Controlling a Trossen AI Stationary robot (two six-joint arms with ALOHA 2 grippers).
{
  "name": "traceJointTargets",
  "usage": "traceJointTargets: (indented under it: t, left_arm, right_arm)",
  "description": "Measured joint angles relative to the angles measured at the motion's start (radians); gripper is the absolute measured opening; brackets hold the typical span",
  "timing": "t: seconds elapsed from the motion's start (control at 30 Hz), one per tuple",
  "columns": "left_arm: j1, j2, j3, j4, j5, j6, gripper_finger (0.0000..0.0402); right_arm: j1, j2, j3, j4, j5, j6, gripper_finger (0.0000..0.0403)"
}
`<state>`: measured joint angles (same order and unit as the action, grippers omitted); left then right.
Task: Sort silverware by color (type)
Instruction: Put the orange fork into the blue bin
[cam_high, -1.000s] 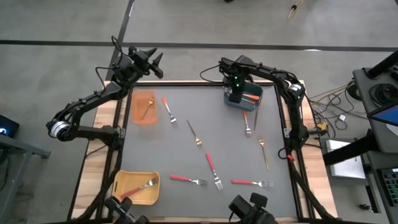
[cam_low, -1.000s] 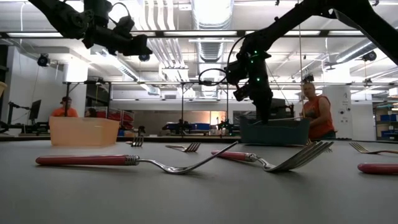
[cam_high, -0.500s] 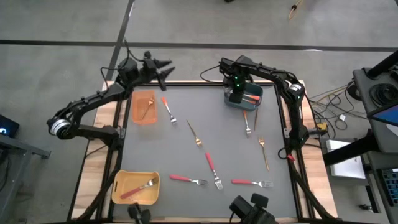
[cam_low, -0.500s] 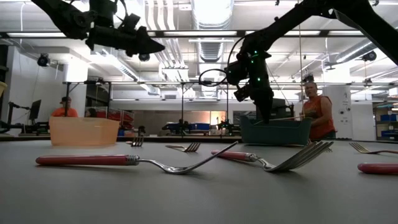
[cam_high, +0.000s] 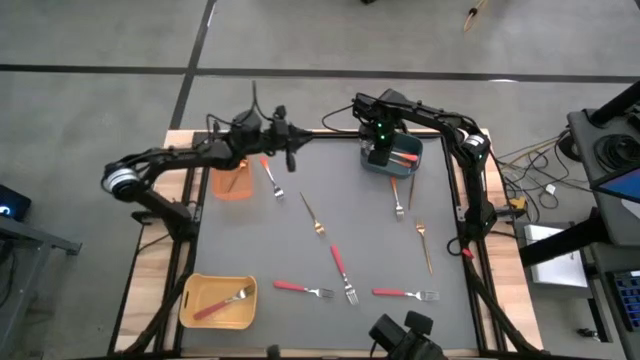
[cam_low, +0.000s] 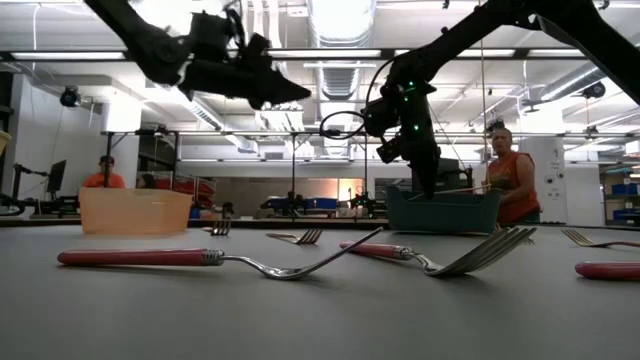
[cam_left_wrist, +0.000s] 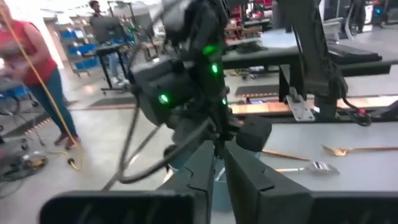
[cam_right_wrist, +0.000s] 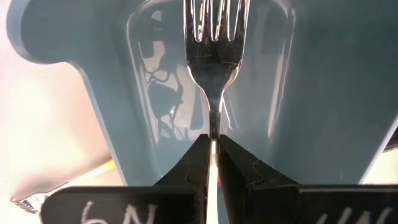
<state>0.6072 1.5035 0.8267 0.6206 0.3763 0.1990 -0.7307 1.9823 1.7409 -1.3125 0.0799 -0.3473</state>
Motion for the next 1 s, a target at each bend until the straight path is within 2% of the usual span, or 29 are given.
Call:
traceJointTargets:
  t: [0.23,0.4,0.53,1.0]
  left_arm:
    - [-0.065,0.173,0.077,0.01,-0.004,-0.007,0.0001]
    - [-0.101,0.284,0.151,0.009,-0.076,-0.007,0.0]
    - [-0.111,0.356,0.214,0.012,-0.088,-0.007,0.0]
    - [-0.115,0.495,0.324,0.016,-0.094,-0.029,0.0]
  right_arm:
    - [0.0,0.0,0.0,-0.001,0.0,-0.003,0.0013]
    - [0.0,0.0,0.0,0.001,0.0,-0.003,0.0013]
    - [0.0,0.0,0.0,0.0,0.0,-0.002,0.0013]
    - [-0.001,0.0,0.0,-0.002,0.0,-0.002,0.0013]
